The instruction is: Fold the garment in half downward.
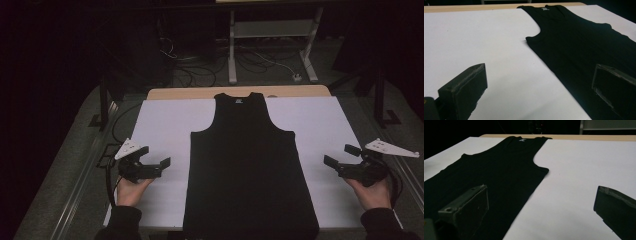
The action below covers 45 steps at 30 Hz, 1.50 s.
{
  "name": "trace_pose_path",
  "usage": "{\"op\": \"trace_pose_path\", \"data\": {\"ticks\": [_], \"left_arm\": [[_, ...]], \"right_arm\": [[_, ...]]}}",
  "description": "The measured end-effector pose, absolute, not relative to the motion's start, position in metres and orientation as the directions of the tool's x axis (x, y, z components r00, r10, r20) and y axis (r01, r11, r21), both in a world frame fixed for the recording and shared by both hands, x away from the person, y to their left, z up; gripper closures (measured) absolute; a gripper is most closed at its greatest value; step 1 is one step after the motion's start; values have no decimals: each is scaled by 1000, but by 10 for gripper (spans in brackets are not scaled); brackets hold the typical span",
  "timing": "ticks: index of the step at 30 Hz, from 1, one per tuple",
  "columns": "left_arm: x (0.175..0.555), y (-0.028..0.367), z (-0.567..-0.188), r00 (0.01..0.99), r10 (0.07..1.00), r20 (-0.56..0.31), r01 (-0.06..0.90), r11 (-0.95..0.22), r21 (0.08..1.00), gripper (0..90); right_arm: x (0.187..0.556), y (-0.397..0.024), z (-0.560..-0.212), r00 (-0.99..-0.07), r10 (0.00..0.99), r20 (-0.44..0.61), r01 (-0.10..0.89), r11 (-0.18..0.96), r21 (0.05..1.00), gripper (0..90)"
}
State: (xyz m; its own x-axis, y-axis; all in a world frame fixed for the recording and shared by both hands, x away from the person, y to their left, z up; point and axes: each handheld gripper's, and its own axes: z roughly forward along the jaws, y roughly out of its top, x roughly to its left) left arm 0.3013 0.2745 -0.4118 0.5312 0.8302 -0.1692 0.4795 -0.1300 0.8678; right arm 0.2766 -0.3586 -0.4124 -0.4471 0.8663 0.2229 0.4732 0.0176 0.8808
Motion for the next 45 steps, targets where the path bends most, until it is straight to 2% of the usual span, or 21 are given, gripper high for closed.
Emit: {"op": "trace_pose_path", "data": {"ticks": [32,40,45], "left_arm": [[301,273,-403,562,804,-195,467,-114,877,0],[309,267,-392,588,789,-175,469,-156,870,0],[317,264,-387,596,784,-171,473,-171,865,0]], "right_arm": [[275,-353,-400,-468,863,192,466,56,883,0],[288,-343,-389,-497,855,147,465,120,877,0],[300,-341,-383,-518,840,161,477,127,870,0]]}}
